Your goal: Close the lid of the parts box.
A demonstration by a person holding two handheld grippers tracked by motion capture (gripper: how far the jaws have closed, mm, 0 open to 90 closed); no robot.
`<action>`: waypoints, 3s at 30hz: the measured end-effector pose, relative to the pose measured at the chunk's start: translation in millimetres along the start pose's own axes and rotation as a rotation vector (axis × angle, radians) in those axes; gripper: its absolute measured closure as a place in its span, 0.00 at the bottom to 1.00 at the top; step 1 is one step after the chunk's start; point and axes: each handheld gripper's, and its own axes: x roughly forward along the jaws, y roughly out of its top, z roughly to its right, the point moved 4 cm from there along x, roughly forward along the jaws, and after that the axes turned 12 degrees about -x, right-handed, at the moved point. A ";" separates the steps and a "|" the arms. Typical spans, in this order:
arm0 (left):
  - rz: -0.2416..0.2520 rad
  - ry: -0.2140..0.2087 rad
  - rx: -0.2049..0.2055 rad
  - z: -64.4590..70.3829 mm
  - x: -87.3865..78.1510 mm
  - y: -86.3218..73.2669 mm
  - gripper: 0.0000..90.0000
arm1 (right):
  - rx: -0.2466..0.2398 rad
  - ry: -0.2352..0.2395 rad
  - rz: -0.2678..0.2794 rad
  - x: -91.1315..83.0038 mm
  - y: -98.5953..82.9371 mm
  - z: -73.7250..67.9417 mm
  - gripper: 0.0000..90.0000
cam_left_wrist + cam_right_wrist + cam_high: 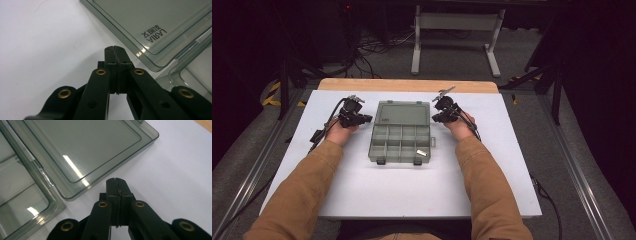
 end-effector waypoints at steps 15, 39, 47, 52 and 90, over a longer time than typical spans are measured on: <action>0.001 -0.017 -0.001 5.3 8.7 -1.2 1.00 | 0.006 0.014 0.000 10.6 -2.7 -3.4 1.00; -0.012 -0.025 -0.015 4.8 8.8 -0.5 1.00 | -0.005 0.004 -0.011 11.9 -0.6 -4.2 1.00; -0.023 -0.026 -0.011 4.6 8.8 0.5 1.00 | -0.009 -0.003 -0.014 12.5 0.1 -3.8 1.00; -0.028 -0.028 -0.010 4.2 8.8 0.9 1.00 | -0.012 -0.007 -0.019 12.6 0.7 -4.0 1.00; -0.018 -0.025 -0.007 6.4 11.0 3.0 1.00 | -0.023 -0.019 -0.003 15.4 3.8 -2.9 1.00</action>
